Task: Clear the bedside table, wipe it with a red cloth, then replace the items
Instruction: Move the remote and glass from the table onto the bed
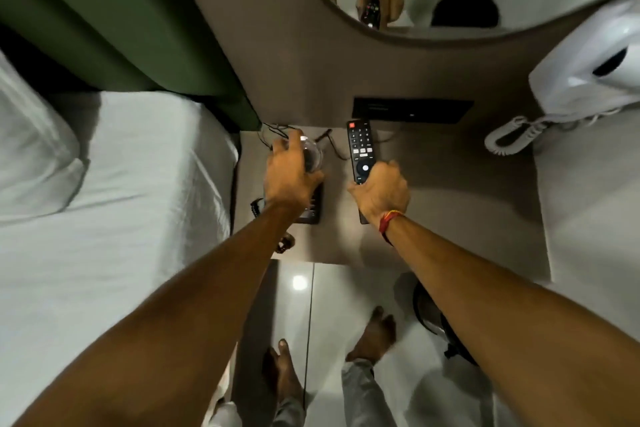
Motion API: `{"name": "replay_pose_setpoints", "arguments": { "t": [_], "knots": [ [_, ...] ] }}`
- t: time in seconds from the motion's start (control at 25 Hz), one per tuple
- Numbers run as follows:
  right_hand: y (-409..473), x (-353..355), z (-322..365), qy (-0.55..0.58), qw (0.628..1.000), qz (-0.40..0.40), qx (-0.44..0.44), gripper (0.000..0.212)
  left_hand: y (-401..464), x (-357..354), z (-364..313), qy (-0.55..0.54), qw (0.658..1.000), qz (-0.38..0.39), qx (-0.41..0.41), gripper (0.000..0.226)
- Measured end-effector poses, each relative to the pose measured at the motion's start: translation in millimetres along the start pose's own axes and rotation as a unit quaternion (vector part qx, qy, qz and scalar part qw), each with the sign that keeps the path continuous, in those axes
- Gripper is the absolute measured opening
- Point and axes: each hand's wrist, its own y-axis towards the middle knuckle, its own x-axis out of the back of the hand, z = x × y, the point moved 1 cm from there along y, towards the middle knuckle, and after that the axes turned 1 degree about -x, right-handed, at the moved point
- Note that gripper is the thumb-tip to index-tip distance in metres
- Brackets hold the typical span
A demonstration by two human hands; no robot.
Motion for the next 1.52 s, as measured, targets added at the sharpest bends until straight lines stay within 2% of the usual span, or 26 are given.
{"name": "replay_pose_setpoints", "arguments": {
  "t": [0.24, 0.4, 0.56, 0.8, 1.0, 1.16, 1.24, 1.36, 1.44, 1.52],
  "knots": [
    [-83.8, -4.2, 144.1, 0.011, 0.991, 0.042, 0.128, 0.052, -58.6, 143.7, 94.4, 0.002, 0.994, -0.103, 0.044, 0.074],
    [-173.9, -48.9, 241.3, -0.011, 0.973, 0.103, 0.208, 0.051, -118.0, 222.5, 189.6, -0.020, 0.980, -0.154, 0.126, 0.074],
    [-256.4, -111.9, 296.1, -0.043, 0.945, 0.181, 0.268, 0.050, -180.8, 265.1, 276.1, -0.031, 0.964, -0.175, 0.199, 0.072],
    [-335.4, -201.7, 303.3, -0.097, 0.912, 0.241, 0.317, 0.047, -248.8, 260.7, 368.9, -0.054, 0.945, -0.176, 0.272, 0.072],
    [-345.3, -233.4, 289.0, -0.120, 0.907, 0.232, 0.330, 0.050, -263.2, 235.9, 393.5, -0.075, 0.942, -0.169, 0.279, 0.076],
    [-337.6, -228.7, 286.0, -0.131, 0.902, 0.215, 0.350, 0.051, -256.6, 240.4, 391.6, 0.044, 0.931, -0.150, 0.329, 0.091],
    [-321.6, -214.7, 288.5, -0.125, 0.911, 0.191, 0.343, 0.047, -245.7, 250.2, 384.1, 0.108, 0.933, -0.175, 0.295, 0.087],
    [-273.1, -178.7, 291.4, -0.106, 0.932, 0.138, 0.319, 0.044, -205.6, 263.2, 347.0, 0.164, 0.964, -0.166, 0.127, 0.068],
    [-229.1, -154.6, 283.5, -0.074, 0.948, 0.111, 0.288, 0.042, -164.2, 256.8, 307.9, 0.131, 0.982, -0.131, 0.024, 0.061],
    [-183.1, -139.4, 259.2, -0.020, 0.965, 0.107, 0.238, 0.042, -120.8, 227.6, 266.0, 0.081, 0.993, -0.084, -0.022, 0.058]
  ]
}}
